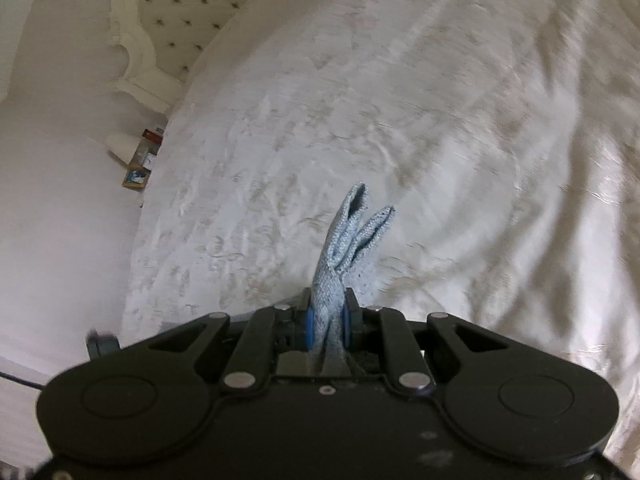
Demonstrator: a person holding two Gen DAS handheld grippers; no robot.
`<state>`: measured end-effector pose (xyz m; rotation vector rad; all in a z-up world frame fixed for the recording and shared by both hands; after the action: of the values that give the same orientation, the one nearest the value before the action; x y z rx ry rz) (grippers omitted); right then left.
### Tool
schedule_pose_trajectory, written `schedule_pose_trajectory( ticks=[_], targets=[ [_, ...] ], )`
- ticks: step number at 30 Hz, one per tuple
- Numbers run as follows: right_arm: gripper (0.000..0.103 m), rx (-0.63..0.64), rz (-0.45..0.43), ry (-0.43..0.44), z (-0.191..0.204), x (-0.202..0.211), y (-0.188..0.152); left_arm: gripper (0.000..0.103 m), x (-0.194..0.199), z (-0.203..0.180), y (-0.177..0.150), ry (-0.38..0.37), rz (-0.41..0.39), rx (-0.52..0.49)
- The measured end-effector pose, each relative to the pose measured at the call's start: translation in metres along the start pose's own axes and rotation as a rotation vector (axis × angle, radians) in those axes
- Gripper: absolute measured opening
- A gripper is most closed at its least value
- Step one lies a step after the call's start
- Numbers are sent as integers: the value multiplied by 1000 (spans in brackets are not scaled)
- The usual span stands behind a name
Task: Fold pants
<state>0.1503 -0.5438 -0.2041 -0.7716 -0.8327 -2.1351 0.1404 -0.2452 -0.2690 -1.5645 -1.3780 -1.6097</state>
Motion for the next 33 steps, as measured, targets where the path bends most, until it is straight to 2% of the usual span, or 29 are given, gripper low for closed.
schedule_pose_trajectory(
  ticks=[1,3,6,12,16,21,24,27,30,33],
  targets=[
    [14,-1,-3,3,6,1,0,5,-3,1,-9,-8,18,-6],
    [14,4,-9,15,20,2,1,5,0,3,-16,-8,4,3],
    [14,52,-14,13,47,7,-1,6,17,17,-20,-42,-48,93],
    [15,115,-18,52,127,1,-17,6,54,73,-34,-39,-101,199],
    [15,148,12,101,192,-25,-45,6,75,118,-50,-8,-114,238],
    [15,192,88,123,262,-81,-101,6,101,180,-66,34,-130,292],
    [15,225,117,100,290,-115,-136,6,113,209,-72,50,-134,297],
    [18,279,129,31,309,-150,-166,6,121,231,-75,51,-133,286],
    [22,312,128,-34,312,-176,-182,6,128,245,-77,40,-134,261],
    [28,300,128,-51,316,-185,-192,6,133,257,-78,19,-136,235]
  ],
)
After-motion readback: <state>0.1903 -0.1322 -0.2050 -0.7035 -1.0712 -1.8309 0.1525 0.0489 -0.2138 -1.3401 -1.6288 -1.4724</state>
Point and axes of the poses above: each gripper's, at about its wrist camera, not at the fingertips, and x roughly against the way its jaws point, z to its left, y to its top, the point moved 6 cm from there along -x, roughly the way its jaws point, and after that the axes turned 8 degrees about -y, right-handed, at the moved point
